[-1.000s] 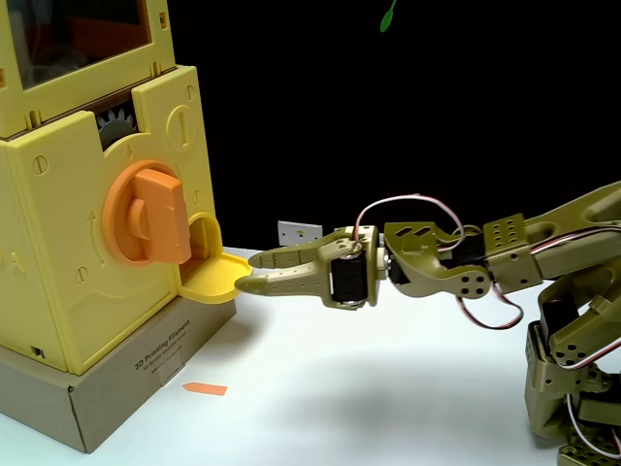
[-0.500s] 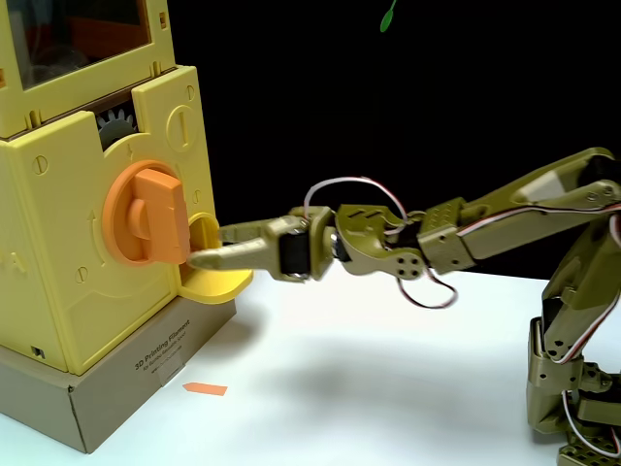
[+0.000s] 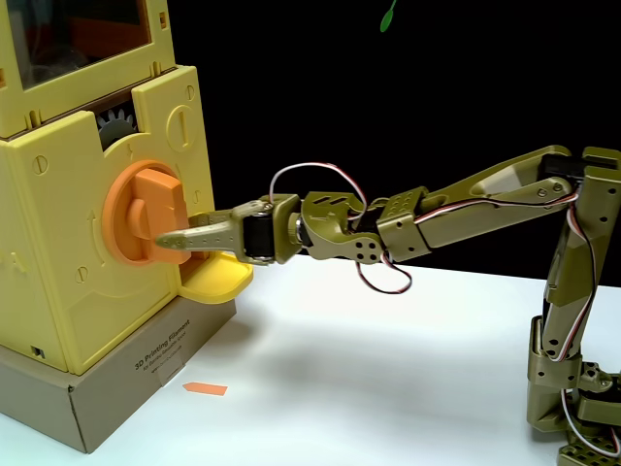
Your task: Turn the button of vending machine.
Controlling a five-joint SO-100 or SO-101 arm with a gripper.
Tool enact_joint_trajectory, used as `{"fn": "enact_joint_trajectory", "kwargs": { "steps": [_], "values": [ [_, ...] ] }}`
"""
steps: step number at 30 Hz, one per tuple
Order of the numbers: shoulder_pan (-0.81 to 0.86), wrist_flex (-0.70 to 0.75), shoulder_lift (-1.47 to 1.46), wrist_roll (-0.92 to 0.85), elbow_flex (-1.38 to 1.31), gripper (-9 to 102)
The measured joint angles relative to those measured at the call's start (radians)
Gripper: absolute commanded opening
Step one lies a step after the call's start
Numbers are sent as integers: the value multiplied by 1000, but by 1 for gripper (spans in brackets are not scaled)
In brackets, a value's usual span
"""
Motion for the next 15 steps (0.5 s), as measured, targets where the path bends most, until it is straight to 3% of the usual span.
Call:
{"fn": "enact_joint_trajectory", "kwargs": {
  "steps": [15],
  "values": [
    [9, 9, -104, -25, -121, 24]
  ]
}}
